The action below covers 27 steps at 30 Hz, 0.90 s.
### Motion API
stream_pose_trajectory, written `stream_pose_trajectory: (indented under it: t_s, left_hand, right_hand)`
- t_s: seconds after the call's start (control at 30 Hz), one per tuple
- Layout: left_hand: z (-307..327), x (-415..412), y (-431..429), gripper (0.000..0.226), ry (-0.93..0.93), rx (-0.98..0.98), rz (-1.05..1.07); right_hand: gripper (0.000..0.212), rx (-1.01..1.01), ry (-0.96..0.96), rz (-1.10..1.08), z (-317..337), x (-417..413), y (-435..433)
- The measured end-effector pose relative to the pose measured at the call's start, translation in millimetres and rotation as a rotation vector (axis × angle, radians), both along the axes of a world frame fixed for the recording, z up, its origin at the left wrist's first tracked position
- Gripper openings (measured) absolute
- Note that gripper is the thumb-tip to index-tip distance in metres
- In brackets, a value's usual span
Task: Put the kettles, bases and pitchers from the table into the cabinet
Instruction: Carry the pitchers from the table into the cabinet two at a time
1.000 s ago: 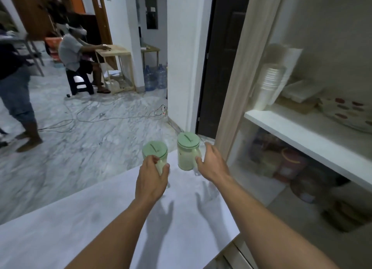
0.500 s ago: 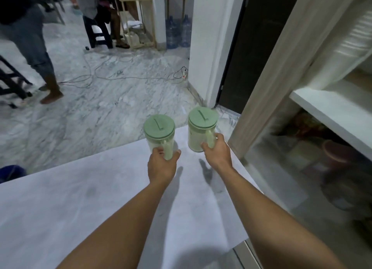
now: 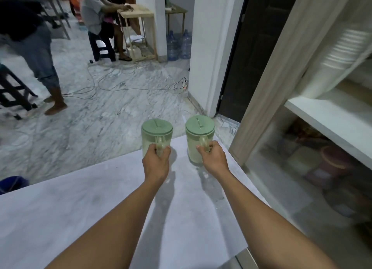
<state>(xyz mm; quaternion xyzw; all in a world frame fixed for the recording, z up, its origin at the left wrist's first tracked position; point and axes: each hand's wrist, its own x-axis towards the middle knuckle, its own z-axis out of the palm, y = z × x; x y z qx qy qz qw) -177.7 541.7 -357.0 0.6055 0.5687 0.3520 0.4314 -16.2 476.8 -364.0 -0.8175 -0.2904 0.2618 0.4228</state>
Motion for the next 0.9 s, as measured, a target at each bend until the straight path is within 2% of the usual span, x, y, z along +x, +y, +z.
stream_pose_trajectory:
  t_s: [0.17,0.43,0.9]
  left_hand:
    - [41,-24,-6,0.014,-0.014,0.115,-0.006]
    - [140,-72,-75,0.019,-0.098,0.224,-0.086]
    - [269,-129,-264,0.022,-0.263,0.312,-0.502]
  right_hand:
    - [0.030,0.125,0.031,-0.047,36,-27,-22]
    - [0.025,0.318,-0.129,-0.287,137,-100,-118]
    - [0.016,0.402,-0.380,-0.624,282,-203,-350]
